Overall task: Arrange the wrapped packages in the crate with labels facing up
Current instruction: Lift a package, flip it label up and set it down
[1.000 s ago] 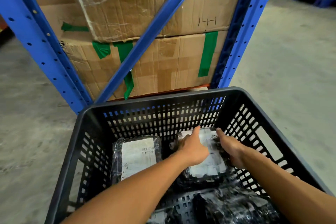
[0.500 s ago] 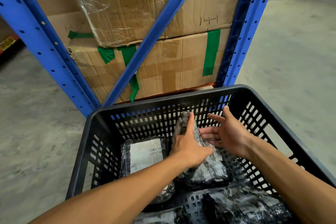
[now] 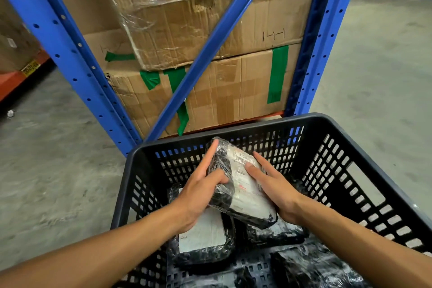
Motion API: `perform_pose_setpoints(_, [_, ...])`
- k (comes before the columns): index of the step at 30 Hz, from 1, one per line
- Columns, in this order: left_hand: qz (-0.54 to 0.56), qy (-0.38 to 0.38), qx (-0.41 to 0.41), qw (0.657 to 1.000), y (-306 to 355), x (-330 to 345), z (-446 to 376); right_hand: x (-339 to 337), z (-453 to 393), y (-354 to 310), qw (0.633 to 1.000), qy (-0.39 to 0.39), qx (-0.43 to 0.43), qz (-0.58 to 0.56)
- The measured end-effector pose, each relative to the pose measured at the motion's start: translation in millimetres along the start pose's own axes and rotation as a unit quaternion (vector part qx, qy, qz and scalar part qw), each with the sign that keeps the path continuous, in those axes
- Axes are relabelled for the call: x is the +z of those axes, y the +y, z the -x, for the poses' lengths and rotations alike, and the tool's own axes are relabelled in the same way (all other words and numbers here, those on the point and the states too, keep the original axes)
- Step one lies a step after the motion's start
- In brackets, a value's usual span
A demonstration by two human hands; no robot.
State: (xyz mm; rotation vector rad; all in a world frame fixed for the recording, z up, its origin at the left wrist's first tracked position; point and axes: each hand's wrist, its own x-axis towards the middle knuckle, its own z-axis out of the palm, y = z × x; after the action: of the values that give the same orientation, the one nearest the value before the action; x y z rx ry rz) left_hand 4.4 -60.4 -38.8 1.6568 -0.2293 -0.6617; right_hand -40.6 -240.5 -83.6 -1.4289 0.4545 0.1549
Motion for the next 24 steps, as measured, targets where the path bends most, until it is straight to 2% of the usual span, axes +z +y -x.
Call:
perform_pose_setpoints(3, [-0.068,-0.004,-0.025,0.997,-3,-20,10,13,4,-4,0.998,-0.013,-0.033,0.043])
perform_pose_setpoints(6, [-0.117,0.031,-0.056,0.991,-13,-31,18,28,6,-10,0.994,-0.045,-0.046,0.089])
perform_pose_setpoints(11, [-0.118,0.100,-0.071,0.985,-25,-47,24,55,9,-3,0.984,-0.088,-0.033,0.150])
perform_pose_setpoints(15, [-0.133,0.157,-0.113,0.972,-37,-53,28,74,9,5,0.975,-0.114,-0.025,0.188])
perform_pose_setpoints(21, [-0.145,0.142,-0.182,0.962,-49,-52,26,75,4,12,0.961,-0.129,-0.007,0.245])
perform_pose_setpoints(24, [-0.158,0.112,-0.206,0.959,-49,-50,25,73,5,23,0.946,-0.119,-0.035,0.301])
